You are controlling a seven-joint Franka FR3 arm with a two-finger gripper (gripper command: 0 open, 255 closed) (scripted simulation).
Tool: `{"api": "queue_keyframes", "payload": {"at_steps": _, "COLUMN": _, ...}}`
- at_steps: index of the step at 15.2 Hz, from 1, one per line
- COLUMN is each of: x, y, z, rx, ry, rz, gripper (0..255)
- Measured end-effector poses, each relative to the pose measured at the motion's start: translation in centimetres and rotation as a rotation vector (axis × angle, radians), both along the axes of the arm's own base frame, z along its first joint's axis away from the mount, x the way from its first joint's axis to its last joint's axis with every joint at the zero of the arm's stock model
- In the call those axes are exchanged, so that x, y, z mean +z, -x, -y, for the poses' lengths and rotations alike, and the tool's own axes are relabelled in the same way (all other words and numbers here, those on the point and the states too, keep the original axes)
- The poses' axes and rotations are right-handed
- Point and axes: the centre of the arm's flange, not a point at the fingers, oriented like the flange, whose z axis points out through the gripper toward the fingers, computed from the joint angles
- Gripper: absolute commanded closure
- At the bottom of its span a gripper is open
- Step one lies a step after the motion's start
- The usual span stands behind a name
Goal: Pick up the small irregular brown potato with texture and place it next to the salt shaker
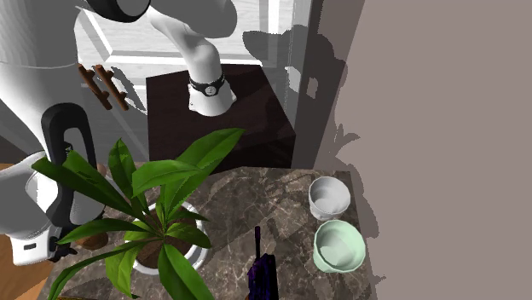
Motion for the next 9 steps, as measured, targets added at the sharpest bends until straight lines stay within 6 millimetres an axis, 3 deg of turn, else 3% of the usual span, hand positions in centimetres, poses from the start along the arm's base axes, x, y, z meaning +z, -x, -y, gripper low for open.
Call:
{"api": "queue_keyframes", "payload": {"at_steps": 3, "x": 2.9, "y": -0.7, "z": -0.2, "rx": 0.0, "ry": 0.001, "rz": 0.001, "gripper": 0}}
{"api": "queue_keyframes", "payload": {"at_steps": 9, "x": 3.3, "y": -0.6, "z": -0.2, "rx": 0.0, "ry": 0.0, "rz": 0.0, "gripper": 0}}
